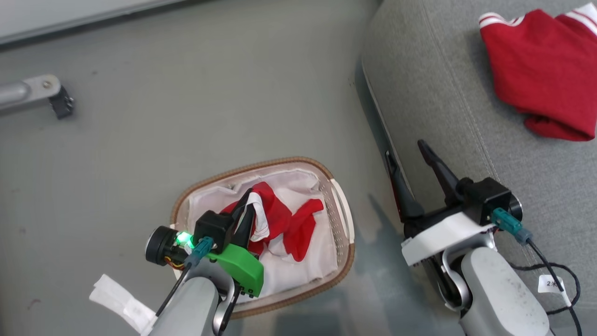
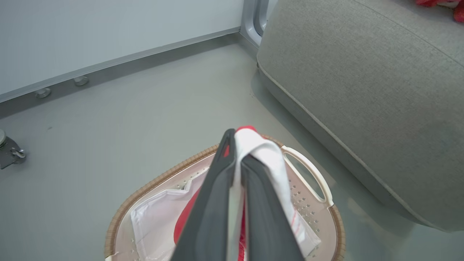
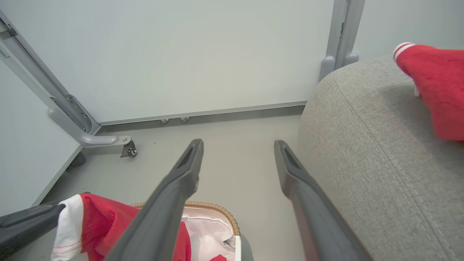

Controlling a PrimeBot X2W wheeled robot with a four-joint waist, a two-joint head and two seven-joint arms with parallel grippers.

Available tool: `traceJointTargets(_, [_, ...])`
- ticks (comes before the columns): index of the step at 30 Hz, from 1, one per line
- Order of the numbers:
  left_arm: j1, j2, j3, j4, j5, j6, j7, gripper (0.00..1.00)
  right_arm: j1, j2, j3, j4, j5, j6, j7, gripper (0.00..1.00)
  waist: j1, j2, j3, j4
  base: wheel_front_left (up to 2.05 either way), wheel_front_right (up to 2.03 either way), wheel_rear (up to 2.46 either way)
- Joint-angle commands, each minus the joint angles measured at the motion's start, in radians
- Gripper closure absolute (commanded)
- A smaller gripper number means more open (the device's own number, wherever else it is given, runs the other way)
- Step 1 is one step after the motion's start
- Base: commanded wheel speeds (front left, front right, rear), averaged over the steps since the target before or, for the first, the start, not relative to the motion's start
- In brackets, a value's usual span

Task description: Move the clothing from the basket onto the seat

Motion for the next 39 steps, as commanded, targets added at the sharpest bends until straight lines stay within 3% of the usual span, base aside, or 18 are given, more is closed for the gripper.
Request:
traceJointTargets(1, [0.028, -0.002, 0.013, -0.023, -0.003, -0.004, -0.001, 1.0, 0.025, -0.006, 0.003, 0.007, -0.004, -0.001, -0.005, 0.0, 0.0001, 0.0, -0.115, 0.068, 0.0, 0.0, 0.0])
traceJointTargets(10, [0.098, -0.002, 0.065, -0.223, -0.025, -0.014, -0.001, 1.0, 0.105, -0.008, 0.004, 0.033, -0.008, -0.001, -0.005, 0.0, 0.0001, 0.0, -0.22, 0.099, 0.0, 0.0, 0.0])
traceJointTargets(22, [0.01, -0.002, 0.064, -0.438, -0.065, -0.016, -0.001, 1.0, 0.159, 0.002, 0.02, 0.054, -0.004, -0.001, -0.005, 0.0, 0.0001, 0.0, -0.273, 0.117, 0.0, 0.0, 0.0])
traceJointTargets(32, [-0.014, -0.002, 0.01, -0.51, -0.1, 0.009, -0.001, 1.0, 0.16, -0.013, 0.089, 0.058, -0.029, -0.001, -0.005, 0.0, 0.0001, 0.0, -0.301, 0.134, 0.0, 0.0, 0.0])
traceJointTargets(39, [-0.014, -0.002, -0.029, -0.519, -0.115, 0.013, -0.001, 1.0, 0.065, -0.068, 0.213, 0.08, -0.062, -0.001, -0.005, 0.0, 0.0001, 0.0, -0.303, 0.154, 0.0, 0.0, 0.0])
